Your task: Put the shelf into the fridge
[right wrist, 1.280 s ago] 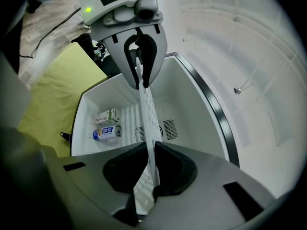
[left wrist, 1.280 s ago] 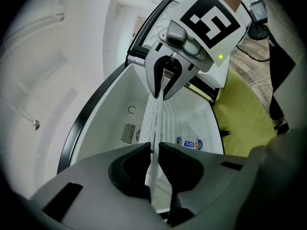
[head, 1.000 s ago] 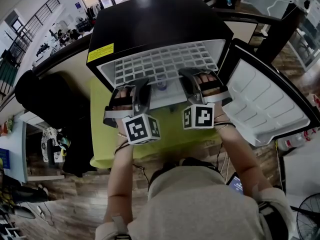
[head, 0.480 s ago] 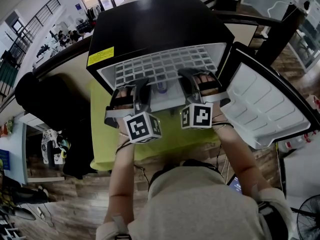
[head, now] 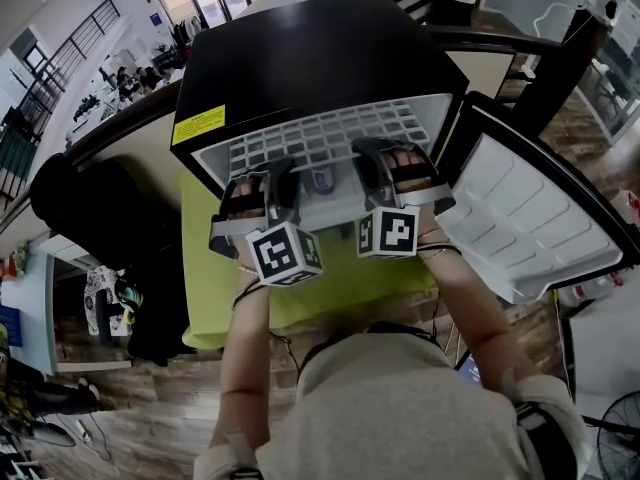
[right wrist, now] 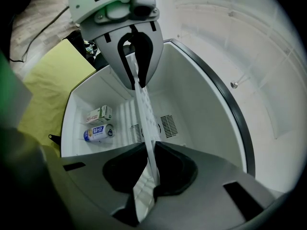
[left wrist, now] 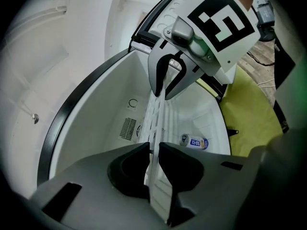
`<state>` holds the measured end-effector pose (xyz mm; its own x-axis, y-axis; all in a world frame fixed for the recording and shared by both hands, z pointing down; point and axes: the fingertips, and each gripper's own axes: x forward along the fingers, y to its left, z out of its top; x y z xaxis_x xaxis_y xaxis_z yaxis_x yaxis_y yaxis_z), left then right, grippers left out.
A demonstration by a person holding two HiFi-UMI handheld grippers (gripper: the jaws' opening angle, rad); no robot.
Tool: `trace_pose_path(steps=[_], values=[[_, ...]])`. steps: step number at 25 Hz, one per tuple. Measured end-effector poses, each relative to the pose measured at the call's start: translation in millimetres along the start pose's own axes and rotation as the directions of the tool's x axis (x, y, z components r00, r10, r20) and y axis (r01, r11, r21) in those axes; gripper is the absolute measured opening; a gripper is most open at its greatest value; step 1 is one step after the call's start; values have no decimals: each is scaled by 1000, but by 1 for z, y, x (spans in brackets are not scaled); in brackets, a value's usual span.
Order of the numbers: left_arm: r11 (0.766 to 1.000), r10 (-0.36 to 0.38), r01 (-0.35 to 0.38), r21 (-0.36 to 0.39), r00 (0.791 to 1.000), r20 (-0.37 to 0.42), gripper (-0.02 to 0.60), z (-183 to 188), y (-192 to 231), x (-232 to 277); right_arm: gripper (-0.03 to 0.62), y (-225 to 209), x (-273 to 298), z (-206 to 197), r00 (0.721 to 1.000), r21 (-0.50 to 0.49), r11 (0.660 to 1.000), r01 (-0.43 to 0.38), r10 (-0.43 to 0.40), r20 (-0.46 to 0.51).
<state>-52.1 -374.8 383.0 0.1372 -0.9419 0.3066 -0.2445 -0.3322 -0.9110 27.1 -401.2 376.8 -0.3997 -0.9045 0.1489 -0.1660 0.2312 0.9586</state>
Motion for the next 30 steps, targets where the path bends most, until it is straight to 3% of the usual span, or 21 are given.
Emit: trace_pose_path(steps=[30], values=[[996,29,-33,-85,998,-48,69,-7,9,27,66,-5,28,-4,1000,37,999,-12,13,-20]])
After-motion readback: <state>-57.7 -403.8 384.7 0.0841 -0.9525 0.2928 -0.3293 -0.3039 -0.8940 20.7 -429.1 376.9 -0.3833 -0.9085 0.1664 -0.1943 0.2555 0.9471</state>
